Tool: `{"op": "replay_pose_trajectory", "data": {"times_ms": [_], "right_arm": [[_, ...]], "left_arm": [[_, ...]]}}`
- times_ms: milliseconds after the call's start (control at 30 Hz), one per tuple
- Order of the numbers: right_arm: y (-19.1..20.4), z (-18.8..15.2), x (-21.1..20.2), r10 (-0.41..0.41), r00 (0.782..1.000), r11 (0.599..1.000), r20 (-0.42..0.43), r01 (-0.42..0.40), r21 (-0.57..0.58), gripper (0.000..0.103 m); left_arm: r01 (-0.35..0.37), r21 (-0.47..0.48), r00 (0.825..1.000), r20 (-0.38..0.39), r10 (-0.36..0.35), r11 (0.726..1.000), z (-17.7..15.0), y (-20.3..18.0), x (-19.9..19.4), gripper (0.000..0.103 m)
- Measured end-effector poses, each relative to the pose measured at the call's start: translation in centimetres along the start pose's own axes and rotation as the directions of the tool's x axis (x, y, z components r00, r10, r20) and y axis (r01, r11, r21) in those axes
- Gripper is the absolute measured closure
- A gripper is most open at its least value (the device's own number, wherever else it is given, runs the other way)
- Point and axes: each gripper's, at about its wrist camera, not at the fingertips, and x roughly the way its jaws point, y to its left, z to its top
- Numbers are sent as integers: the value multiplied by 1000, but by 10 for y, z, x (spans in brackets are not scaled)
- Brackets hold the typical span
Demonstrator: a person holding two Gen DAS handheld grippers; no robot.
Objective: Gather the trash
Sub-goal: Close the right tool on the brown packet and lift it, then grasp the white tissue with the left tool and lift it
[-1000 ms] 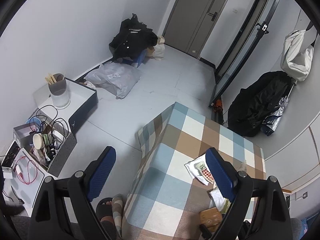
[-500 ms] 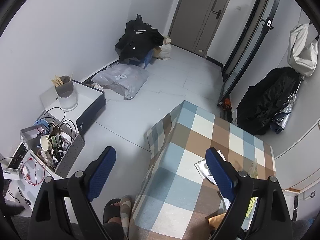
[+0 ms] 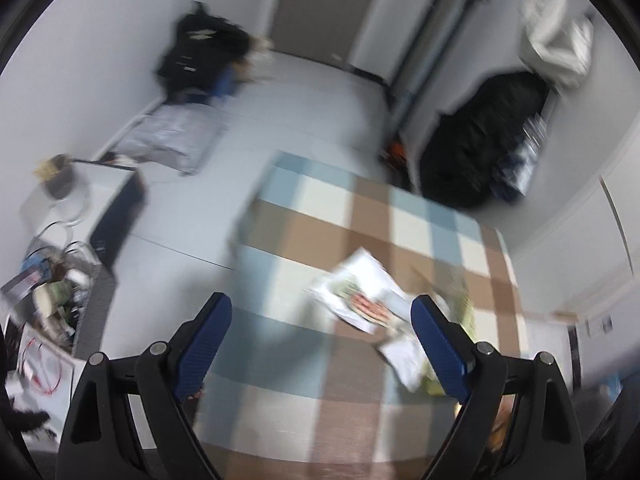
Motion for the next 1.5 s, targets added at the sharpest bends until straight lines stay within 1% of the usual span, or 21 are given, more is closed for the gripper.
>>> {"op": "replay_pose_trajectory", "data": {"times_ms": [33,100,133,167,233,333,433,500,633,833,933,1033,1133,1200,1233,1267,1333,1367,1400,1467,1500], "right_arm": [[-7,2,-6,-5,1000,1000,12,5,10,66],[-21,5,-18,-13,999,1000,35,12,27,66],[-30,6,-25,-13,999,999,50,11,38,66],[-34,6,-30,-9,998,999,61,6,44,66],[-45,6,-40,-16,997,999,80,12,52,66],[-60,5,-49,-16,994,998,105,9,67,66],[-71,2,-47,-13,994,995,105,3,98,66],[-76,-1,-45,-6,995,993,102,-6,117,66],[-83,-5,-45,2,994,991,109,-17,134,66],[-95,-9,-44,15,994,983,113,-35,178,66],[-99,-11,-44,18,994,980,109,-39,193,66],[-103,-12,-45,18,994,977,106,-40,208,66],[-107,-14,-46,17,994,974,107,-41,224,66],[-107,-15,-48,15,994,972,110,-41,231,66],[-108,-15,-48,13,994,972,111,-39,232,66],[-108,-15,-49,12,994,972,112,-38,233,66],[-109,-15,-50,10,994,971,113,-37,237,66],[-109,-15,-50,10,993,970,114,-37,239,66],[-109,-15,-50,9,993,970,114,-36,240,66],[-108,-15,-50,7,993,970,114,-35,240,66],[-108,-15,-50,7,993,970,114,-34,239,66]], "left_arm": [[17,36,999,-28,-16,999,-3,-10,7,14],[26,90,997,-73,-20,996,-6,-23,18,14],[34,117,994,-109,-21,992,-8,-29,25,14],[27,149,987,-160,-3,989,-12,-37,36,14],[0,195,979,-200,39,981,-19,-45,47,14],[-26,254,972,-221,84,967,-27,-55,57,14],[-78,344,961,-222,162,936,-34,-65,66,14],[-98,374,957,-218,190,922,-38,-68,69,14],[-97,399,954,-223,199,912,-40,-75,71,14],[-75,418,959,-218,181,905,-40,-87,73,14],[-45,418,962,-227,152,907,-39,-92,76,14],[-15,403,964,-237,121,915,-39,-96,78,14],[-17,402,964,-237,122,916,-40,-98,80,14],[-24,399,961,-243,131,917,-42,-98,82,24],[-14,393,960,-252,122,920,-42,-98,82,35],[-8,388,958,-260,118,922,-42,-98,83,41],[6,381,959,-264,103,925,-42,-98,82,44],[13,377,962,-258,92,926,-42,-98,79,51],[18,376,963,-257,86,926,-43,-98,78,55],[47,362,961,-270,57,931,-43,-96,74,74],[56,355,960,-277,47,933,-43,-95,74,78]]}}
